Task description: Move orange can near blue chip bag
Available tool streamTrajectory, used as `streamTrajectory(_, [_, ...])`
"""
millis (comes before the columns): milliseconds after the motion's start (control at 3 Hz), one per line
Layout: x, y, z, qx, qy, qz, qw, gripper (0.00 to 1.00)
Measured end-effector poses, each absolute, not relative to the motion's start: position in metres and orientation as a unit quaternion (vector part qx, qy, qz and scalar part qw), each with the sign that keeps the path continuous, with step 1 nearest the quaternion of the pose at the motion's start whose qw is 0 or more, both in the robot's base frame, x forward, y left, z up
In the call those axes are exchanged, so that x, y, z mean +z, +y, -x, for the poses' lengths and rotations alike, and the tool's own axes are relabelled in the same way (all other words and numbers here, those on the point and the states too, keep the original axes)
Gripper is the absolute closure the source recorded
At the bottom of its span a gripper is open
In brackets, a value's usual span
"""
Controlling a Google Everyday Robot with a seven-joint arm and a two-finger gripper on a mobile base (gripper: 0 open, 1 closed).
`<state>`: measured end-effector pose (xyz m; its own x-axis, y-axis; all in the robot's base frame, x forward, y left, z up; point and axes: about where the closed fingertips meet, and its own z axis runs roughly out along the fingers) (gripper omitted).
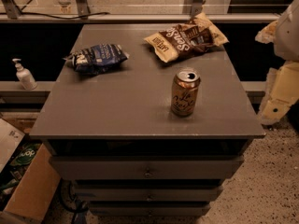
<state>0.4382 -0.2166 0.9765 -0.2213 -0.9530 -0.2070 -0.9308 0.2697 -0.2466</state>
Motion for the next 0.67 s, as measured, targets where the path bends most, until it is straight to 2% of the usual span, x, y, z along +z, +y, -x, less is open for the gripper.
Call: streamTrajectory(667, [0.9699,-0.2135,-0.4427,-0.006,0.777,0.602,0.182,0.0])
